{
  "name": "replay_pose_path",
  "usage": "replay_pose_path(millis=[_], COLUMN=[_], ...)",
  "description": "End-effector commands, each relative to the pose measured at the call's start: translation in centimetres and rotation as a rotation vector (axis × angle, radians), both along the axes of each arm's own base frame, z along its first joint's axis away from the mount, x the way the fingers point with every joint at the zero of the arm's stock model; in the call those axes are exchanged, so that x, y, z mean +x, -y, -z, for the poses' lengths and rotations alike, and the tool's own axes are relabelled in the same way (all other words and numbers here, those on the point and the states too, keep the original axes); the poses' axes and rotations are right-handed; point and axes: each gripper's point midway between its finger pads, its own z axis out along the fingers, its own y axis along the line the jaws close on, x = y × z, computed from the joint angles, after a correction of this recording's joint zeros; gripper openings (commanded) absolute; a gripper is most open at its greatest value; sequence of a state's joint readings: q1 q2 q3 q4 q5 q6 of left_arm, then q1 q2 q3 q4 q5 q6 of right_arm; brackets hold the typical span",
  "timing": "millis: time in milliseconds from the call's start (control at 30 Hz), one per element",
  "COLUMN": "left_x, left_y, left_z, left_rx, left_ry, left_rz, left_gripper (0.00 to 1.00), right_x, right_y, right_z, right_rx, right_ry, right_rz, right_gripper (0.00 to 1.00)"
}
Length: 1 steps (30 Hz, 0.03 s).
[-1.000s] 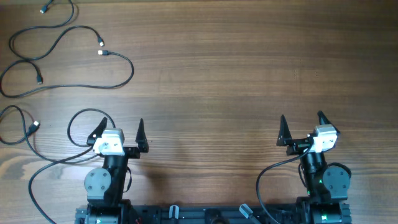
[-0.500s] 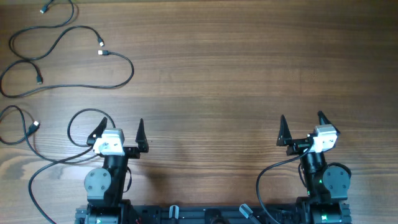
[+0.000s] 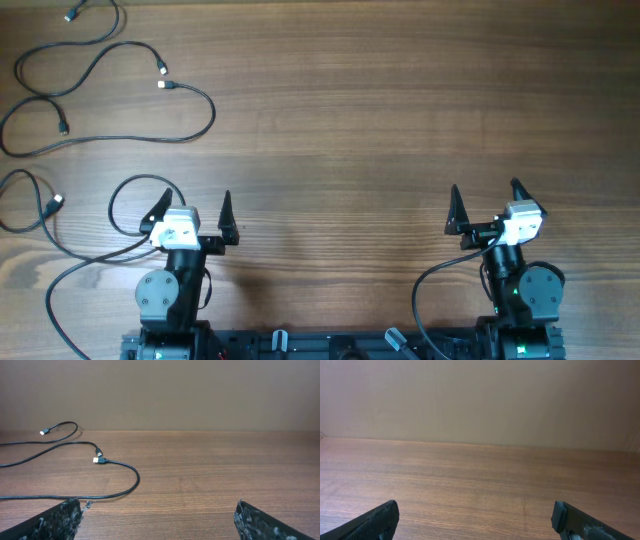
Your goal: Untangle cables
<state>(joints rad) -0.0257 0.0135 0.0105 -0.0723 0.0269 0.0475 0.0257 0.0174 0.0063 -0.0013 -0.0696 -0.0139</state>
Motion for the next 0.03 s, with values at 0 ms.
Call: replay_pose_path(millis=[0], left_x=[-0.03], left_y=[-0.21], left_z=[0.09], left_rx=[0.001], left_ry=[0.002], left_rz=[-0.011], left_gripper=[1.0], right_x=[-0.06], right_y=[0.09], right_z=[-0.27], right_rx=[-0.011], right_ry=[0.014], right_rz=[0.006], right_gripper=[1.0])
